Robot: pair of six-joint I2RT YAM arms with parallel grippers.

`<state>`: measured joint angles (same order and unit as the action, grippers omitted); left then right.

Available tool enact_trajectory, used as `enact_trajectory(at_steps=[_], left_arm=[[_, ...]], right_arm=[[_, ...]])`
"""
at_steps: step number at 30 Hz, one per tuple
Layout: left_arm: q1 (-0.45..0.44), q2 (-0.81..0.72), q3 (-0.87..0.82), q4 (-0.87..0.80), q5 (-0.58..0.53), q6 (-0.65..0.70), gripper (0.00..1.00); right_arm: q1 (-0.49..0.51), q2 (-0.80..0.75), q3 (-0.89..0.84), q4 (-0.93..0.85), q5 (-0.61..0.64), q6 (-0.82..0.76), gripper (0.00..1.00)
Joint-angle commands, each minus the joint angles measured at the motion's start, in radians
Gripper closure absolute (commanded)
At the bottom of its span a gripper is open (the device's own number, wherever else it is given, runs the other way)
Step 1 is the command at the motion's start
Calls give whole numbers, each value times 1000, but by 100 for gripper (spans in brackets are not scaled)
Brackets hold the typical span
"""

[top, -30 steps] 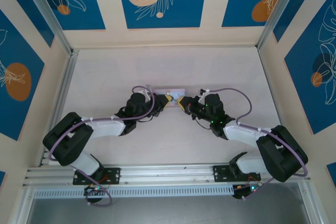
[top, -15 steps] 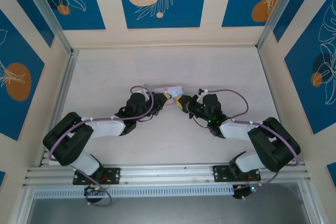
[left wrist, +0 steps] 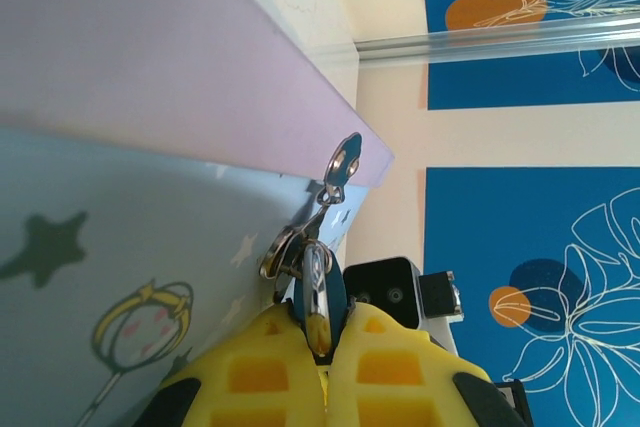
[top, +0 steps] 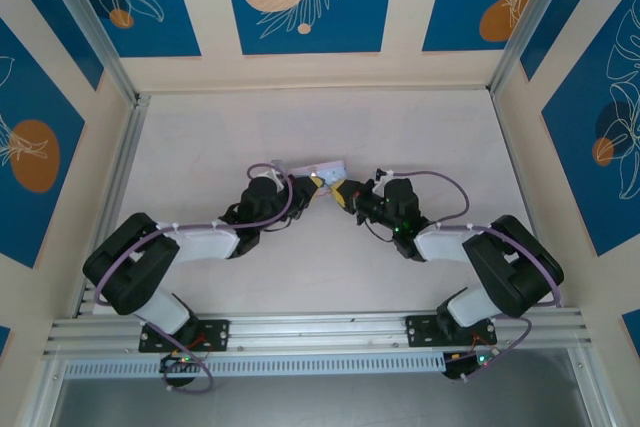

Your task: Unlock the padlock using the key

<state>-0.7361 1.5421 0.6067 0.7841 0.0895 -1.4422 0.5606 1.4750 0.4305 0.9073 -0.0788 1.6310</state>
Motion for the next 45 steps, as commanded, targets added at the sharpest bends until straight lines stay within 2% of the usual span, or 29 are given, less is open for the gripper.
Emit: enact_trajectory(at_steps=[1, 8, 21, 26, 30, 33, 34, 35, 38, 42, 45], left_arm=[[-45, -3, 13, 133, 115, 1, 100], [-50, -5, 10, 133, 119, 1, 100], [-51, -33, -23, 115, 102, 8, 100], [-51, -63, -36, 55, 57, 31, 100], [-48, -129, -37, -47, 10, 105, 98], [-48, -208, -21, -153, -35, 185, 78], [-47, -239, -10, -201, -55, 213, 67], [-46, -271, 3, -255, -79, 238, 51], [-34, -335, 34, -385, -130, 297, 22], [11, -354, 137, -576, -145, 421, 10], [67, -304, 274, -741, -113, 524, 9]], right_arm=[[1, 33, 52, 64, -57, -4, 100], [-17, 71, 94, 24, -115, -114, 100], [-121, 101, 95, 16, -203, -178, 100], [-136, 90, 68, 11, -212, -183, 100], [-158, 66, 44, -4, -236, -199, 100], [-181, 32, 46, -48, -266, -231, 100], [-188, 16, 50, -74, -274, -249, 100], [-197, -7, 58, -116, -280, -276, 100], [-219, -51, 89, -219, -287, -336, 100], [-247, -88, 121, -299, -301, -380, 100], [-270, -109, 112, -325, -305, -389, 100]])
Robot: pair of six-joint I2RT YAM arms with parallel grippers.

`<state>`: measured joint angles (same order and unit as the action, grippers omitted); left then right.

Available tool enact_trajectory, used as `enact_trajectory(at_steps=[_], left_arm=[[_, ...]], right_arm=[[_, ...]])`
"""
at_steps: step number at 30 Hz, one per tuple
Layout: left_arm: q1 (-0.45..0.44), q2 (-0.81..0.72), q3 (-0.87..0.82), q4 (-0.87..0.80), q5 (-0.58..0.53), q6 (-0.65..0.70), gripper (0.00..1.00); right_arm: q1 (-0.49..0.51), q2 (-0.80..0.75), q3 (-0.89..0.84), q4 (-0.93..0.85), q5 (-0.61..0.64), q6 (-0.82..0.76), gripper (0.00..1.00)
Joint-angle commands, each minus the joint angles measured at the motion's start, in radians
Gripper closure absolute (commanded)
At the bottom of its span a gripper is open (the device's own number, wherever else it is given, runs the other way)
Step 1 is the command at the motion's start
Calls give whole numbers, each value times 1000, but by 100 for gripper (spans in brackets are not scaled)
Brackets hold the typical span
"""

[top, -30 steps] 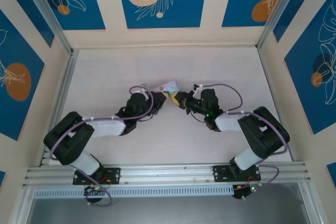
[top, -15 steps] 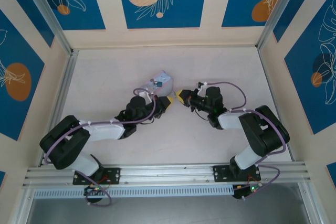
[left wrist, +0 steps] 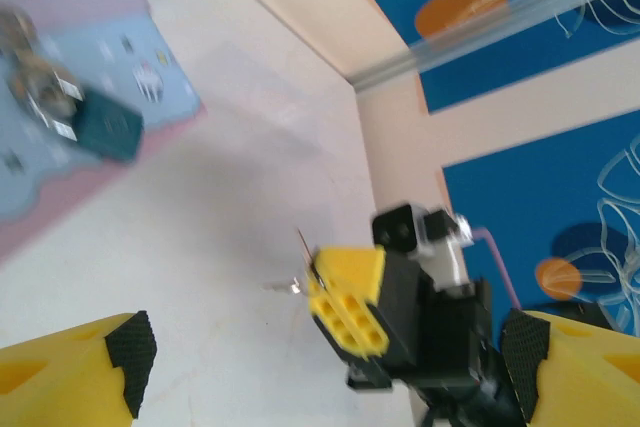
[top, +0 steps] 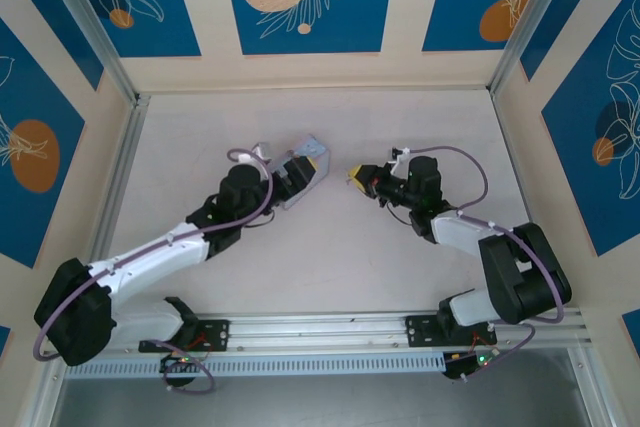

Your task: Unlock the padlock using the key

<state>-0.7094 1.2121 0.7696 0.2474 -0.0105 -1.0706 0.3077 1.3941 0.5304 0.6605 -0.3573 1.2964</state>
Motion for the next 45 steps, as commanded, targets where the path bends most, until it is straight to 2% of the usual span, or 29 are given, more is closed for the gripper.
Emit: enact_trajectory(at_steps=[1, 7, 12, 18, 22, 26, 29, 36, 45], left_arm=[[53, 55, 157, -250, -6, 188, 9], [81, 236, 293, -353, 28, 280, 9], [64, 337, 267, -314, 81, 243, 9], [-83, 405, 216, -215, 117, 164, 10], [-196, 431, 204, -170, 103, 119, 10], [-233, 407, 159, -141, 74, 92, 10], [-228, 375, 141, -157, 33, 109, 9], [-186, 356, 120, -181, 28, 153, 8], [-45, 337, 29, -178, 18, 202, 8]], right_arm=[[-25, -38, 5, -85, -26, -54, 100], [-77, -93, -44, -133, -22, -71, 100], [-145, -160, -86, -188, -32, -83, 100], [-242, -234, -99, -262, -55, -114, 100], [-301, -263, -106, -307, -69, -136, 100], [-350, -290, -118, -342, -88, -162, 100], [-367, -293, -126, -348, -105, -173, 100], [-371, -293, -158, -321, -163, -202, 100], [-362, -297, -168, -267, -299, -252, 100]])
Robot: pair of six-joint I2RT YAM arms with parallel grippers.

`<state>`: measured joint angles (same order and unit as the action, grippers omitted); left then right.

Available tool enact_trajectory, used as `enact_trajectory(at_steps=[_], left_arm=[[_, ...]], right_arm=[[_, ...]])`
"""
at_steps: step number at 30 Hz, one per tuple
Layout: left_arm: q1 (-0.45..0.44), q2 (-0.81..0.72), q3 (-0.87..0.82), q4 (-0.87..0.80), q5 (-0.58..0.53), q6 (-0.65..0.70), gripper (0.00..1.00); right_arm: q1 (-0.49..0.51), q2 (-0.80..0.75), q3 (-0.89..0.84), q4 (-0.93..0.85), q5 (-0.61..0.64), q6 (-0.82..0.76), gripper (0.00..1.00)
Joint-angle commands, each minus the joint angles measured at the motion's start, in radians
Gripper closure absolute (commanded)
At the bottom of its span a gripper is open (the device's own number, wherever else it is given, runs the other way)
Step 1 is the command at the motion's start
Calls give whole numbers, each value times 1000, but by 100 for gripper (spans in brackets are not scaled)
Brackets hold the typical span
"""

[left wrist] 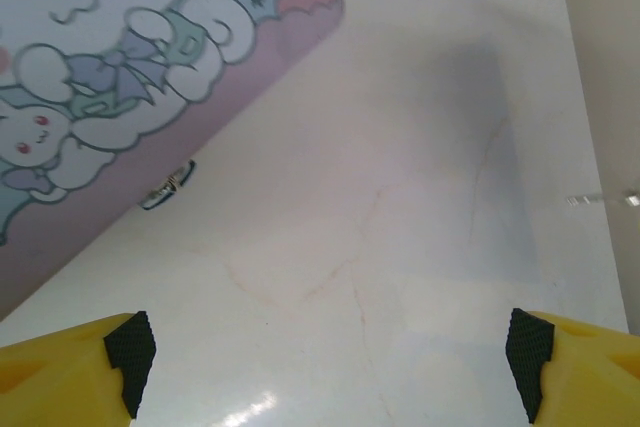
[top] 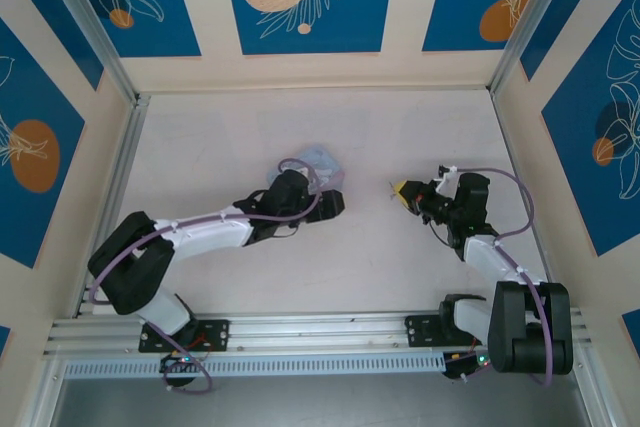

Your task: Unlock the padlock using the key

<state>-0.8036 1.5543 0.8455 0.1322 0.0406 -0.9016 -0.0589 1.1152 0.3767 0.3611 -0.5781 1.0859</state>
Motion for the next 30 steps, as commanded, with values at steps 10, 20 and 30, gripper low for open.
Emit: enact_trajectory(at_steps=[10, 20, 30], left_arm=[[156, -131, -38, -94, 126, 159, 8], [154, -124, -43, 175, 350, -54, 15], [152, -82, -46, 340, 373, -183, 38]], right_arm=[[125, 38, 43, 63, -118, -57, 100], [294, 180, 172, 186, -131, 24, 100], [406, 302, 256, 275, -77, 92, 100]])
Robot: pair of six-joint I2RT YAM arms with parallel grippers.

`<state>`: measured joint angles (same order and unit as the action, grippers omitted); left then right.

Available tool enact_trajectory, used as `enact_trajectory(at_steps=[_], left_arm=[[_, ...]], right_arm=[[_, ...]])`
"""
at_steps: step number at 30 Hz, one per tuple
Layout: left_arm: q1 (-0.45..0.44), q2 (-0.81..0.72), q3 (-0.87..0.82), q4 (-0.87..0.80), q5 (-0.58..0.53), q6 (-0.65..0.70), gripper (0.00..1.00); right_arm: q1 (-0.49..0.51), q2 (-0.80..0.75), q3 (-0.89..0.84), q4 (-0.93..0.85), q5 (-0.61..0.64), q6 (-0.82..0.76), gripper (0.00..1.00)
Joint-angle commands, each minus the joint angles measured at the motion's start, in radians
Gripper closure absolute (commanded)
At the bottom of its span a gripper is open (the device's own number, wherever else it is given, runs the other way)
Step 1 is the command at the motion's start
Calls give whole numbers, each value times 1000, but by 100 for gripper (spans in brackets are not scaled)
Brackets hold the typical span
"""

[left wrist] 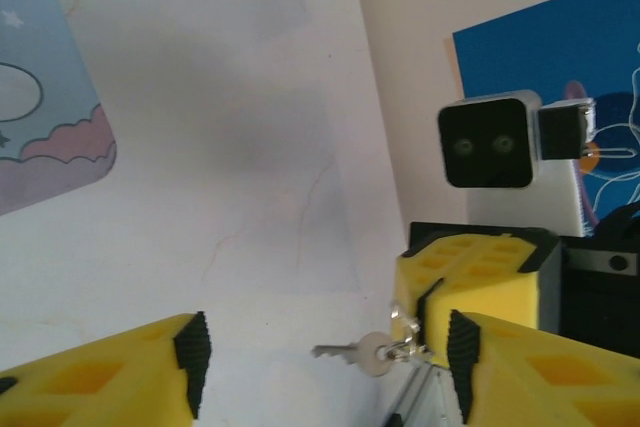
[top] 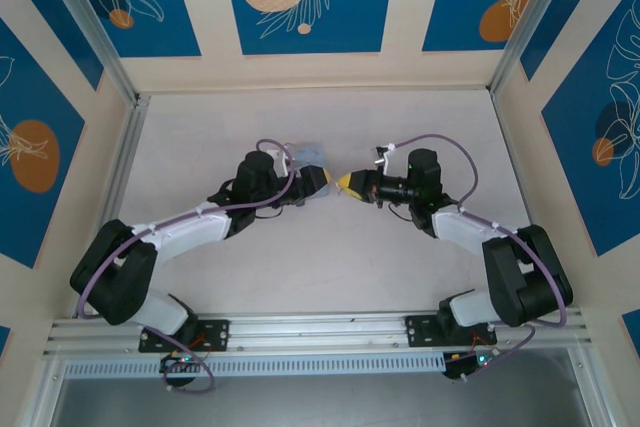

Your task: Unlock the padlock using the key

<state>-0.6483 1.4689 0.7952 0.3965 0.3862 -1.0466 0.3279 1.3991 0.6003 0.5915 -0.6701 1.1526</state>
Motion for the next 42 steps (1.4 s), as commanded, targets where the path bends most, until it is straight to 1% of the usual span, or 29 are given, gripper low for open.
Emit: enact_trajectory(at_steps=[1, 8, 19, 21, 22, 26, 29, 33, 35, 36, 38, 39, 40, 42], left_arm=[[-4, 2, 3, 80, 26, -40, 41], [-4, -3, -11, 81, 7, -41, 49], [-4, 13, 2, 81, -7, -37, 68], [-4, 16, 2, 83, -8, -37, 70], [-4, 17, 4, 85, -6, -37, 73], [-4, 25, 11, 83, -2, -32, 76], [-4, 30, 18, 82, 2, -30, 82], [-5, 34, 21, 85, 3, -30, 100], [-5, 34, 19, 86, -1, -37, 100], [-6, 32, 16, 91, -10, -47, 100], [-5, 25, 3, 111, -34, -73, 100], [-7, 20, -4, 121, -48, -92, 100], [-8, 15, -11, 135, -63, -109, 100], [-16, 7, -23, 162, -96, -142, 100]], right_arm=[[25, 24, 38, 47, 18, 26, 100], [53, 52, 59, 59, 26, 32, 100], [63, 58, 58, 62, 24, 30, 100], [65, 61, 58, 63, 22, 30, 100], [65, 61, 58, 63, 21, 30, 100], [69, 68, 60, 68, 17, 30, 100], [70, 69, 59, 70, 18, 32, 100], [69, 70, 59, 77, 22, 34, 100], [64, 67, 52, 82, 34, 44, 100], [56, 60, 40, 87, 47, 52, 93], [37, 42, 9, 113, 87, 83, 67], [29, 33, -7, 127, 114, 101, 56], [25, 24, -19, 144, 142, 114, 51], [26, 16, -35, 177, 189, 134, 49]])
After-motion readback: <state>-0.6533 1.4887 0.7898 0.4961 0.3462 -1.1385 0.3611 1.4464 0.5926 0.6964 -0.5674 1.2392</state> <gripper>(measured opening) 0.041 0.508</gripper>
